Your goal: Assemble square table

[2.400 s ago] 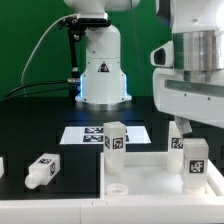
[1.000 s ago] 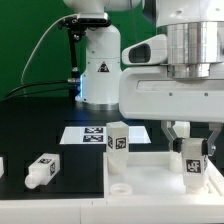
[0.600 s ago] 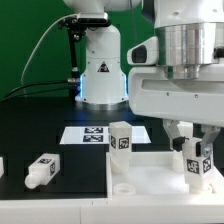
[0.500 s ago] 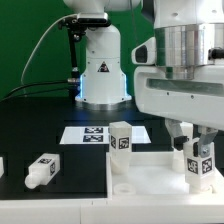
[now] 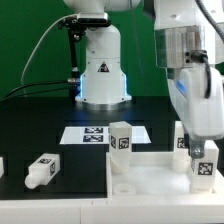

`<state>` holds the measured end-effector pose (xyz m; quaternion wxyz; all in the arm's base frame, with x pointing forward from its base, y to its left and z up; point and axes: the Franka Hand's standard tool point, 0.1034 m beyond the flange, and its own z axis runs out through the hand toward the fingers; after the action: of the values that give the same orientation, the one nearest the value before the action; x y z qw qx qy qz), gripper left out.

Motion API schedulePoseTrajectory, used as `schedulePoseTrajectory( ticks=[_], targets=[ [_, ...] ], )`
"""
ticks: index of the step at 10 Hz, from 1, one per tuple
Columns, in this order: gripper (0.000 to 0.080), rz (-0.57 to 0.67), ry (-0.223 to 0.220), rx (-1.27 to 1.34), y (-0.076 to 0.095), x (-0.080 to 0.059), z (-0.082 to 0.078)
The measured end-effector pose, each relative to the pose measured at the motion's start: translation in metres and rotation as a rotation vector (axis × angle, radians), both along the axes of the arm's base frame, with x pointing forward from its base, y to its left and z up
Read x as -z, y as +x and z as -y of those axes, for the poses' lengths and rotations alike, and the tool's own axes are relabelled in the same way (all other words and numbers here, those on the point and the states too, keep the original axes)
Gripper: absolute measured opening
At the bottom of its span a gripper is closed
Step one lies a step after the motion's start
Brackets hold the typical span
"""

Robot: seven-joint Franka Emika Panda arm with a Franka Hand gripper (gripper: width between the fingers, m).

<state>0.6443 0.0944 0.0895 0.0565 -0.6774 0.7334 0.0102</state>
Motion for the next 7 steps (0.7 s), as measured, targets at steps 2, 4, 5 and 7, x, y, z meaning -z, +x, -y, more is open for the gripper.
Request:
schedulePoseTrajectory(
  ticks=[2, 4, 5, 7],
  targets=[
    [0.0526, -0.042, -0.029, -0.187, -0.01, 0.003, 0.0],
    [0.0644, -0.044, -0.081, -0.552, -0.013, 0.002, -0.015],
    [0.0644, -0.032, -0.083, -0.685, -0.013, 0.003, -0.018],
    [0.0648, -0.024, -0.086, -0.819, -0.013, 0.003, -0.016]
  ],
)
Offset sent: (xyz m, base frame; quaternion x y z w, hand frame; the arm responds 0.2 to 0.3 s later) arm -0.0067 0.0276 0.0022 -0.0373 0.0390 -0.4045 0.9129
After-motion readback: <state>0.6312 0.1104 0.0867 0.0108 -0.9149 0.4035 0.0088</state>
